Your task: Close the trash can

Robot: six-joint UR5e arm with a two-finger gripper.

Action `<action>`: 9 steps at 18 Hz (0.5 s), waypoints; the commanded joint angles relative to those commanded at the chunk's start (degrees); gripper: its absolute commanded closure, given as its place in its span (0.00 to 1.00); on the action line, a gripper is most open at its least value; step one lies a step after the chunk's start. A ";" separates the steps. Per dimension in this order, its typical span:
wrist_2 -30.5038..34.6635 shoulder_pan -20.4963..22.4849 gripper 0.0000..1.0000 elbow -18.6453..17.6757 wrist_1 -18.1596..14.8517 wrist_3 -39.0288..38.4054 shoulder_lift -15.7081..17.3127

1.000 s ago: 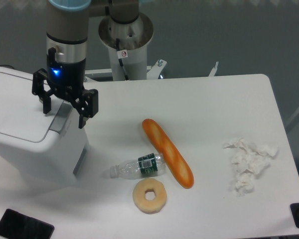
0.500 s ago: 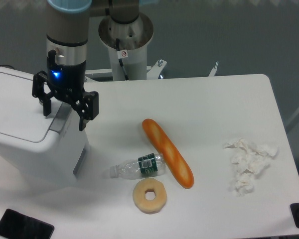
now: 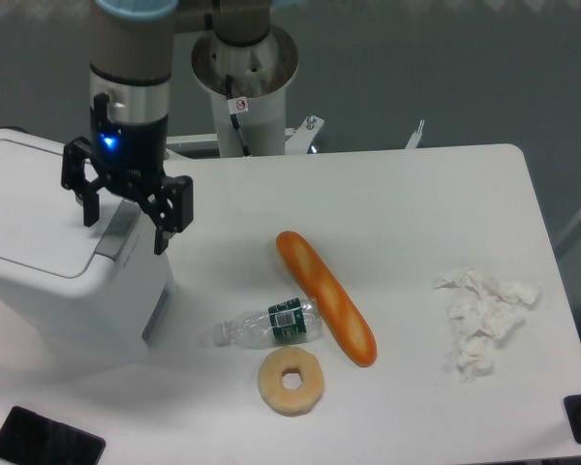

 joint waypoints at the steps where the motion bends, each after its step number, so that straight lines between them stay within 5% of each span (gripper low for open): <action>1: 0.00 2.10 0.00 -0.18 -0.09 0.17 0.53; 9: 0.00 24.07 0.00 -5.45 0.26 24.50 0.71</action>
